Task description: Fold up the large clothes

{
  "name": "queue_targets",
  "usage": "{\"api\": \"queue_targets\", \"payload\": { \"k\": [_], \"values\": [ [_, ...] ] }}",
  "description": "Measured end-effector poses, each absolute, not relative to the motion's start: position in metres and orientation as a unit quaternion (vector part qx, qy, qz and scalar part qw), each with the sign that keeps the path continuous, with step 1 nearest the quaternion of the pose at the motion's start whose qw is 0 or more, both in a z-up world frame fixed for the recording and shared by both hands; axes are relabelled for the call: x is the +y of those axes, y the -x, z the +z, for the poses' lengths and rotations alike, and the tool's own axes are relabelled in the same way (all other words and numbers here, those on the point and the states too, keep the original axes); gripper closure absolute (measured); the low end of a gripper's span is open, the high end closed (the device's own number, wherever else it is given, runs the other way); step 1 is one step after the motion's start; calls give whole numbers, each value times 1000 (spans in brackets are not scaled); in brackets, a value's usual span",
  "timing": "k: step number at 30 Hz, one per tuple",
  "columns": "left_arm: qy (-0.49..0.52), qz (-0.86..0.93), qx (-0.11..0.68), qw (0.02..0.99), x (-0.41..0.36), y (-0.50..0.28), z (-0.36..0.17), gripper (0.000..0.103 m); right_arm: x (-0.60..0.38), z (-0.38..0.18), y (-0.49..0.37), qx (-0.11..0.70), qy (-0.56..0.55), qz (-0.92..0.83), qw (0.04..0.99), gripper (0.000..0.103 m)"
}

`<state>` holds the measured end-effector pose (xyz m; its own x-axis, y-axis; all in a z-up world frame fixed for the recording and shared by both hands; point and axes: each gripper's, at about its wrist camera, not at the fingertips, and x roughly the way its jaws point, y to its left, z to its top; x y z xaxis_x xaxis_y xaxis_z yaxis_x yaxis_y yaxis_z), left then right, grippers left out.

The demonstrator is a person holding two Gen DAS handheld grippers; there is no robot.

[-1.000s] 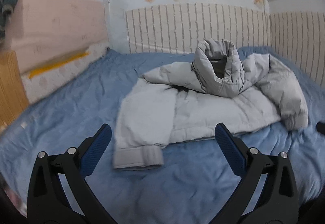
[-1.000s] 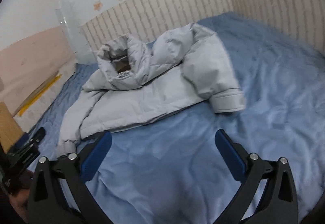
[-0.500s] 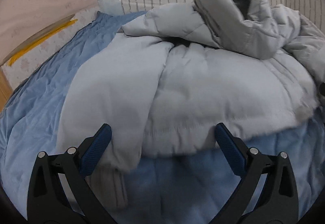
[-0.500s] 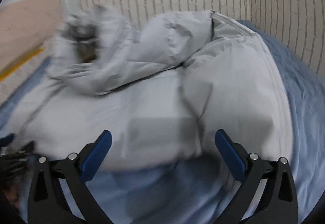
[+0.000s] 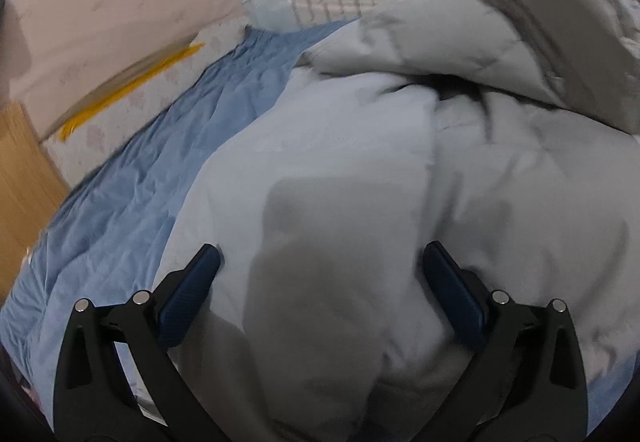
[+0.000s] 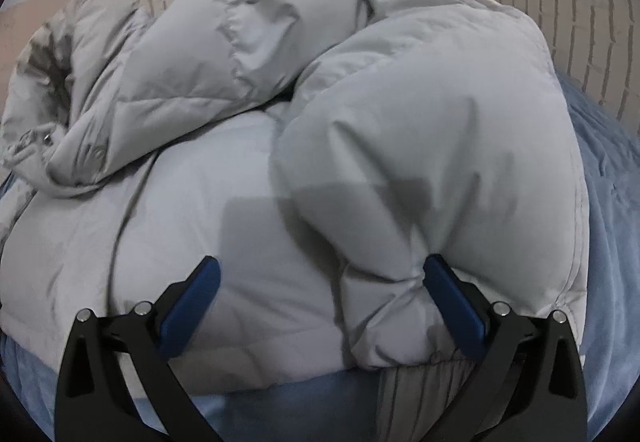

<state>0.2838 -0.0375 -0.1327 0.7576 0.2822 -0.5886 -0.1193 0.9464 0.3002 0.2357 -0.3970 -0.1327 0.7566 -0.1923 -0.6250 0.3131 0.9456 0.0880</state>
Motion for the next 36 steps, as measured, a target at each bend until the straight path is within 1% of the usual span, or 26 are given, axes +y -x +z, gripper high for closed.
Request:
{"api": "queue_targets", "payload": {
  "k": [5,7,9,11,14,17,18,20,22,24,26,28,31,34,35,36],
  "values": [
    [-96,32,325,940,-46,-261,-123,3,-364,-124,-223,346,-73,-103,930,1],
    [-108,9,319,942,-55,-252,-123,3,-352,-121,-221,354,-56,-101,928,1],
    [-124,13,323,938,-63,-252,-127,3,-347,-118,-219,358,-64,-102,926,1],
    [-126,16,326,937,-65,-254,-126,3,-342,-110,-214,362,-86,-101,922,1],
    [-96,2,331,939,-60,-243,-119,3,-340,-103,-201,356,-127,-78,923,1],
    [-79,-21,335,939,-67,-226,-117,3,-328,-100,-195,375,-127,-78,915,1],
    [-75,-32,343,936,-70,-221,-119,3,-327,-101,-193,384,-143,-72,909,1],
    [-74,-42,360,929,-75,-213,-122,3,-333,-106,-180,397,-211,-54,892,2],
    [-55,-58,372,925,-76,-200,-123,3,-334,-109,-165,391,-259,-40,882,2],
    [-32,-65,385,920,-69,-191,-119,3,-334,-109,-164,376,-256,-28,890,2],
    [-18,-57,393,917,-66,-199,-126,3,-342,-110,-174,364,-268,-26,892,2],
    [4,-45,403,914,-65,-220,-138,3,-355,-112,-185,345,-305,-30,887,2],
    [40,-17,380,924,-55,-232,-133,3,-373,-114,-200,321,-341,-38,883,1],
    [45,-2,372,927,-53,-250,-136,3,-372,-109,-210,308,-344,-39,886,2],
    [51,-1,380,924,-51,-257,-141,3,-371,-108,-214,304,-343,-43,888,8],
    [56,-2,386,921,-50,-261,-146,3,-373,-108,-219,306,-344,-59,886,31]
  ]
}}
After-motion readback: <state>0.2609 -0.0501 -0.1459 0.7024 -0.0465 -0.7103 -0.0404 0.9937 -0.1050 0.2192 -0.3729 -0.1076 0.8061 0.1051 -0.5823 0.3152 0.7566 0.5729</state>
